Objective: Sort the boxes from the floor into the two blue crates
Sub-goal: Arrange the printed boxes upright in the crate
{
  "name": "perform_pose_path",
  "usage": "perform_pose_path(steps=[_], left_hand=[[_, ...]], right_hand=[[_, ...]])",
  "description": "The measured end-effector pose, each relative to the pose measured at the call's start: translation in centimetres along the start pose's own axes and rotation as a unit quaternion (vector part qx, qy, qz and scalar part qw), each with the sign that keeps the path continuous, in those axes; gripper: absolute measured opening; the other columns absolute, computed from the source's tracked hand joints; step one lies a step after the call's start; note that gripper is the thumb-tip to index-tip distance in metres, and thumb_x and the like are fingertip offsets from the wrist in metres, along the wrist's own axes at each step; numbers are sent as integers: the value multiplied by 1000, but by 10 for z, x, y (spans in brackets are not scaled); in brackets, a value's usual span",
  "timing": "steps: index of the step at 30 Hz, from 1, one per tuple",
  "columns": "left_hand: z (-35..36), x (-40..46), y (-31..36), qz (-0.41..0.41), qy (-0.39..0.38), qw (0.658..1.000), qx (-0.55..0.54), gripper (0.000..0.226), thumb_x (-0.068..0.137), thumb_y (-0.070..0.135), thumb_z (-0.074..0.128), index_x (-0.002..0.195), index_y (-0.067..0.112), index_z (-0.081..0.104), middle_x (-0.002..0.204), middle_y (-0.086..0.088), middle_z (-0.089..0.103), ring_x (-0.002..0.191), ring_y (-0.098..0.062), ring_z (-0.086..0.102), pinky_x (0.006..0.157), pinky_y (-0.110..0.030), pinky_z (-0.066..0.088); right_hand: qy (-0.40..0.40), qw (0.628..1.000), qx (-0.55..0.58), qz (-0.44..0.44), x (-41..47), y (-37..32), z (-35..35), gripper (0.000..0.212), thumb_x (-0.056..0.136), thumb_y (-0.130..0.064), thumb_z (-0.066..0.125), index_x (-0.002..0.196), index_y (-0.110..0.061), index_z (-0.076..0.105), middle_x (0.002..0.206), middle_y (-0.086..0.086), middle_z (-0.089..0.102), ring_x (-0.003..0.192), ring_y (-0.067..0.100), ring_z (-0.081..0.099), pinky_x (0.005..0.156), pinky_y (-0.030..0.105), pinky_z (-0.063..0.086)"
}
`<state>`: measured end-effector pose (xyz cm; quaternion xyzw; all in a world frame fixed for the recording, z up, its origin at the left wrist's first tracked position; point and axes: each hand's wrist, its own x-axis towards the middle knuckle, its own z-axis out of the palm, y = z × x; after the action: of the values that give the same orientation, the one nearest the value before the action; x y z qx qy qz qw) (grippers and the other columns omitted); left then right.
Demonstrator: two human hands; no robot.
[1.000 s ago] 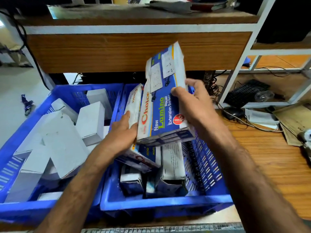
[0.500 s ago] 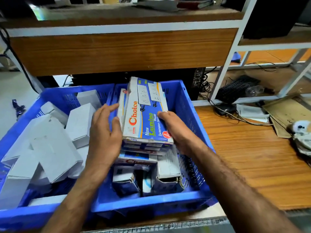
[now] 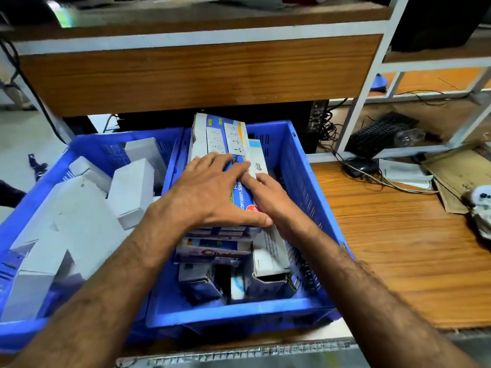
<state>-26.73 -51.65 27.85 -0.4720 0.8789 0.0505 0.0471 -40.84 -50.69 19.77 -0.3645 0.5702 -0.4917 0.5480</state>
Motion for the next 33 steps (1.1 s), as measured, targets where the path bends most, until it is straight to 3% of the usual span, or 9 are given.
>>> perform_pose_path(steps=[4, 7, 9, 10, 15, 21, 26, 30, 33], left_hand=[[10, -3, -1, -5, 21, 1000, -10, 112, 56, 99, 44, 152, 43, 24, 166, 4, 17, 153, -19, 12, 127, -50, 8], [18, -12, -9, -10, 25, 999, -19, 114, 60, 101, 38, 156, 44, 16, 169, 7, 7, 157, -18, 0, 127, -53, 1], [21, -16, -18, -19, 39, 998, -39, 114, 61, 102, 32, 157, 45, 12, 169, 9, 4, 157, -16, -3, 127, -55, 1], [22, -18, -22, -25, 40, 998, -49, 113, 61, 102, 31, 158, 46, 10, 169, 10, 3, 157, -16, -4, 127, -56, 1], [23, -23, -30, -40, 42, 995, -80, 112, 62, 107, 23, 157, 50, 11, 170, 12, 2, 158, -17, -2, 125, -61, 7], [22, -16, -14, -72, 119, 988, -72, 92, 68, 96, 33, 139, 38, 44, 147, 8, 37, 146, -19, 28, 123, -61, 14], [24, -2, -1, -104, 136, 982, -79, 79, 64, 74, 49, 127, 26, 46, 130, -1, 41, 135, -26, 37, 126, -56, 11], [27, 8, 8, -108, 140, 982, -66, 76, 69, 62, 47, 134, 24, 42, 136, -11, 39, 133, -32, 37, 121, -51, 24], [35, 11, 7, -70, 126, 988, -57, 63, 84, 50, 47, 146, 38, 41, 162, -12, 24, 152, -30, 17, 127, -52, 9]], right_hand=[[52, 985, -151, -68, -8, 0, -9, 39, 92, -57, 64, 87, -19, 70, 74, -7, 76, 65, 7, 71, 66, 33, 58], [154, 929, -297, -156, -14, 3, -17, 31, 90, -54, 62, 84, -24, 70, 79, -7, 72, 77, 11, 71, 73, 38, 58], [165, 902, -376, -134, -15, 5, -23, 25, 85, -44, 70, 107, -31, 69, 111, -3, 64, 107, 18, 63, 90, 42, 55], [132, 898, -409, -92, -16, 6, -25, 41, 82, -42, 74, 121, -33, 64, 123, 1, 55, 117, 22, 57, 97, 43, 52], [61, 909, -413, 5, -13, 8, -23, 86, 75, -50, 79, 148, -30, 40, 139, 10, 45, 123, 30, 57, 107, 47, 49], [48, 850, -524, 17, -6, 4, -17, 83, 89, -58, 57, 153, -19, 22, 140, 19, 47, 123, 41, 55, 98, 48, 47], [68, 793, -605, -21, -1, 10, -11, 80, 96, -54, 51, 156, -16, 16, 138, 22, 46, 114, 39, 60, 77, 44, 42], [110, 760, -638, -49, -4, 16, -12, 72, 97, -52, 48, 155, -19, 21, 131, 19, 46, 108, 37, 59, 73, 42, 41], [162, 734, -656, -77, -7, 19, -17, 64, 96, -48, 49, 151, -21, 29, 122, 16, 45, 107, 33, 54, 71, 40, 41]])
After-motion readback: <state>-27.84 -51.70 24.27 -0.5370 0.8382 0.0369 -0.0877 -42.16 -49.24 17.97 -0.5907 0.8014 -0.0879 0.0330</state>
